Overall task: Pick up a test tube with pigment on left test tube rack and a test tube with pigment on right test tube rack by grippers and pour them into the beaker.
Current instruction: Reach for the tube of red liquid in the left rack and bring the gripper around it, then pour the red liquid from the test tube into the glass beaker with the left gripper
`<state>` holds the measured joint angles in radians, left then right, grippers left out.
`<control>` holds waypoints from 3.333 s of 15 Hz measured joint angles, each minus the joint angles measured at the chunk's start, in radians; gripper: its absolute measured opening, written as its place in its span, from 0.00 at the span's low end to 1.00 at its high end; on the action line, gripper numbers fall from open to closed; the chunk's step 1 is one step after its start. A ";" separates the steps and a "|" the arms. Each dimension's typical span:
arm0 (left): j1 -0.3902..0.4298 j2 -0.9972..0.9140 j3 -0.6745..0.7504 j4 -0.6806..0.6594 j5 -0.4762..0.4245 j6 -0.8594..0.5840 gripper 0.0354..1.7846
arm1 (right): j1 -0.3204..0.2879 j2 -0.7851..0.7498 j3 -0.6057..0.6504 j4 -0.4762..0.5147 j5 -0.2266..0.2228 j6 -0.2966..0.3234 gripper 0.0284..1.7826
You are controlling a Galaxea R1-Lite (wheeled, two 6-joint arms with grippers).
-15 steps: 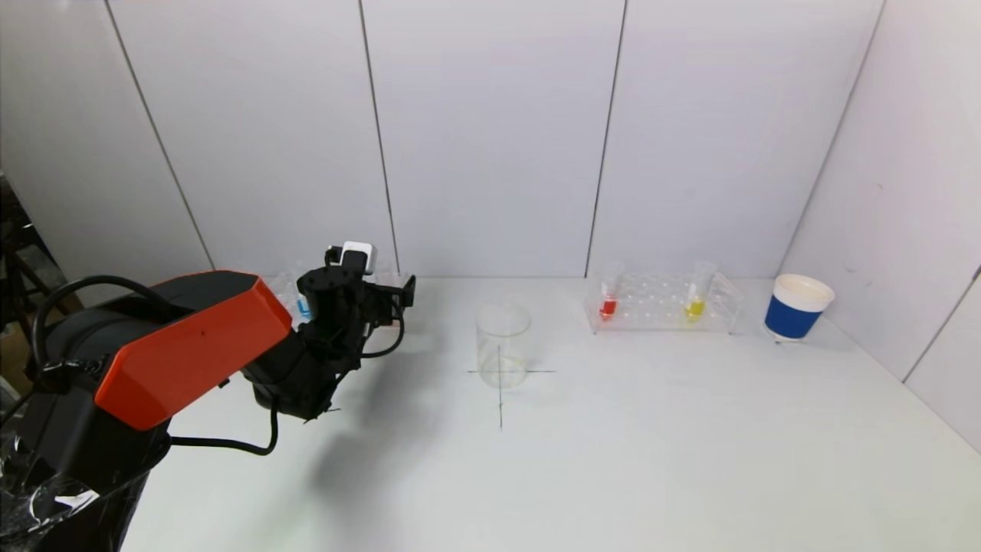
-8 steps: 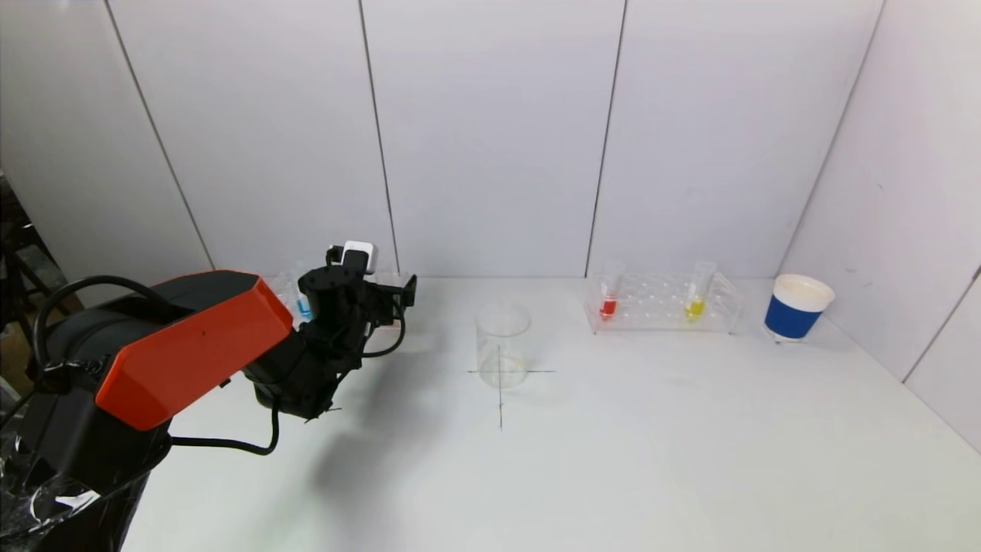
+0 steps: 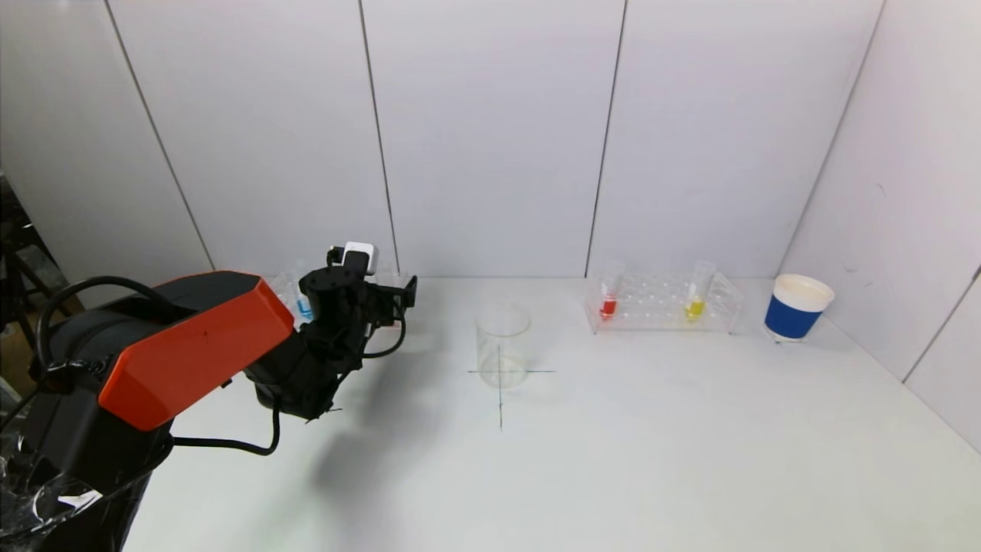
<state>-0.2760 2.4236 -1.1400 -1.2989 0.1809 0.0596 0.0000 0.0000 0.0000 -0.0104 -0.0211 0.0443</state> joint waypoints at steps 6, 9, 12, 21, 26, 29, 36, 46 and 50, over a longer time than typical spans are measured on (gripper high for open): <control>-0.003 0.000 -0.009 0.007 0.000 0.001 0.95 | 0.000 0.000 0.000 0.000 0.000 0.000 0.99; -0.006 0.000 -0.012 0.012 0.000 0.004 0.78 | 0.000 0.000 0.000 0.000 0.000 0.000 0.99; -0.006 0.000 -0.013 0.012 0.001 0.004 0.49 | 0.000 0.000 0.000 0.000 0.000 0.000 0.99; -0.006 0.000 -0.014 0.011 0.001 0.004 0.24 | 0.000 0.000 0.000 0.000 0.000 0.000 0.99; -0.005 -0.007 -0.013 0.012 0.005 0.005 0.24 | 0.000 0.000 0.000 0.000 0.000 0.000 0.99; -0.002 -0.035 -0.010 0.026 0.007 0.005 0.24 | 0.000 0.000 0.000 0.000 0.000 0.000 0.99; 0.000 -0.203 -0.017 0.188 0.008 0.005 0.24 | 0.000 0.000 0.000 0.000 0.000 0.000 0.99; -0.024 -0.448 -0.266 0.665 -0.002 0.006 0.24 | 0.000 0.000 0.000 0.000 0.000 0.000 0.99; -0.064 -0.477 -0.388 0.844 -0.046 0.013 0.24 | 0.000 0.000 0.000 0.000 0.000 0.000 0.99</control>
<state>-0.3404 1.9464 -1.5279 -0.4545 0.1345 0.0721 0.0000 0.0000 0.0000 -0.0100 -0.0211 0.0443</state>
